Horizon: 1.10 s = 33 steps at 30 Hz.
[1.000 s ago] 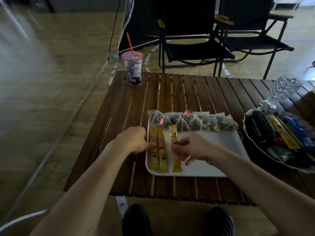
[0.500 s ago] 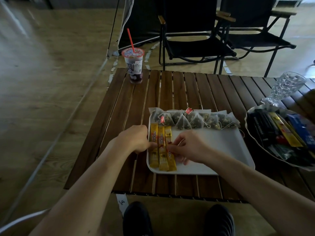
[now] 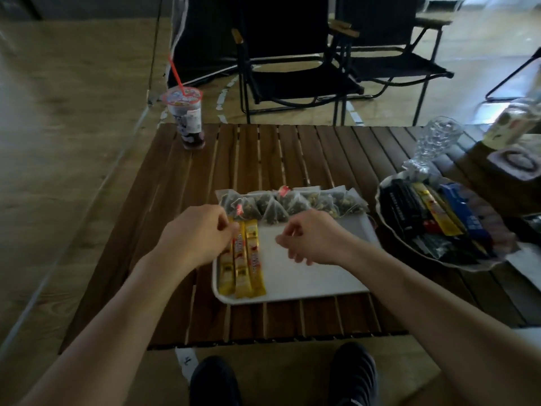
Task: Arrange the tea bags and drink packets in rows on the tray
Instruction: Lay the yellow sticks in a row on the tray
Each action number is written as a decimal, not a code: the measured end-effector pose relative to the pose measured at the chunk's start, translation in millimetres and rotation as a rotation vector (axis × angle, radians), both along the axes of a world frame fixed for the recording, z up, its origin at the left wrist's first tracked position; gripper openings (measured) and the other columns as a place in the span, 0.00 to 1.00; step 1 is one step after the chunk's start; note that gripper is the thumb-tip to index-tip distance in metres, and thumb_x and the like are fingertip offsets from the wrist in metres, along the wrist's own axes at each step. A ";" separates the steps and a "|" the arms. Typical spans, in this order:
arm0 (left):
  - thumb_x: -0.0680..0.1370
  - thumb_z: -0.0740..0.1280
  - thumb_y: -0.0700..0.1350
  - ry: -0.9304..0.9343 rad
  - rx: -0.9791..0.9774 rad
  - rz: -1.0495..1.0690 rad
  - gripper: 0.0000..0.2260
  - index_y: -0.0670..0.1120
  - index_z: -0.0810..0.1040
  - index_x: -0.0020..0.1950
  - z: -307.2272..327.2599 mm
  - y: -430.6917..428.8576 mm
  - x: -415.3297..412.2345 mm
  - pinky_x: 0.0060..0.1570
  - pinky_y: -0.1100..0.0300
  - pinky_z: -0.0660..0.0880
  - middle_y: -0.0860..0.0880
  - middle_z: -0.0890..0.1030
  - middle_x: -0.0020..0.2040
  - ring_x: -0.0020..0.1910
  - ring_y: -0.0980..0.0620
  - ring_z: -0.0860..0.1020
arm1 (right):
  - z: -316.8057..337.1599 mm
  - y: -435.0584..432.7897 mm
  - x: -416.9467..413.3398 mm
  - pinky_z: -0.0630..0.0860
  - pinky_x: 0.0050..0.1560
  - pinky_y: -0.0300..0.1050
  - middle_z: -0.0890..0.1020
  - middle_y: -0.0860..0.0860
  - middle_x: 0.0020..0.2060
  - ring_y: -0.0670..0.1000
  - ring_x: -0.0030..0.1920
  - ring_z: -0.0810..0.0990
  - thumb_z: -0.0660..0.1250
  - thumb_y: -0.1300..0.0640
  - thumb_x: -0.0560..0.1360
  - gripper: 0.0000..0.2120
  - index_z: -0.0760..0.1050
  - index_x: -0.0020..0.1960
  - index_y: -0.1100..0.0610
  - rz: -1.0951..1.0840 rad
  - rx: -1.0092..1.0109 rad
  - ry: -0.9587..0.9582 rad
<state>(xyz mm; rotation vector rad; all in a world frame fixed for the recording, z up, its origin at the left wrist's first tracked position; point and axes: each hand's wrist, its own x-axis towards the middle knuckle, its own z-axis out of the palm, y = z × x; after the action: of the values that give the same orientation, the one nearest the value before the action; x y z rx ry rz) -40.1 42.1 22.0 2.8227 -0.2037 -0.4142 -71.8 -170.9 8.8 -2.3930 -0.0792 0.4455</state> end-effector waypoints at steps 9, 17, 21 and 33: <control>0.79 0.62 0.57 -0.189 -0.089 -0.068 0.06 0.56 0.74 0.48 4.8 -34.7 -8.1 0.36 0.57 0.78 0.56 0.78 0.40 0.36 0.58 0.78 | 15.3 -133.7 2.5 0.76 0.38 0.43 0.82 0.48 0.38 0.48 0.41 0.81 0.67 0.55 0.77 0.06 0.80 0.43 0.52 -0.349 -0.329 -0.246; 0.79 0.63 0.56 -0.288 -0.139 -0.158 0.06 0.56 0.75 0.45 0.2 -61.6 -14.7 0.33 0.60 0.72 0.57 0.77 0.38 0.36 0.60 0.76 | 1.7 -213.0 4.6 0.71 0.45 0.45 0.83 0.56 0.50 0.58 0.51 0.78 0.67 0.52 0.77 0.11 0.84 0.51 0.57 -0.674 -0.488 -0.099; 0.79 0.63 0.55 -0.311 -0.149 -0.200 0.06 0.55 0.74 0.46 -5.1 -66.3 -14.4 0.33 0.63 0.69 0.58 0.75 0.38 0.37 0.61 0.74 | -11.8 -222.6 11.2 0.71 0.47 0.45 0.82 0.58 0.53 0.57 0.52 0.78 0.69 0.49 0.75 0.14 0.83 0.52 0.59 -0.665 -0.509 -0.033; 0.80 0.63 0.55 -0.320 -0.133 -0.222 0.06 0.55 0.74 0.46 -8.2 -58.7 -13.8 0.33 0.65 0.70 0.58 0.75 0.38 0.37 0.61 0.74 | -14.7 -214.7 16.5 0.72 0.50 0.46 0.82 0.59 0.54 0.60 0.56 0.79 0.68 0.49 0.76 0.13 0.84 0.53 0.56 -0.715 -0.451 -0.027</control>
<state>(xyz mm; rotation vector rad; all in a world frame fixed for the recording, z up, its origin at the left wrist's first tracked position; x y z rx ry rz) -53.9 -16.5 13.8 2.7268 -0.5907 0.0110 -55.4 -385.5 -5.8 -2.6365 0.9216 0.0886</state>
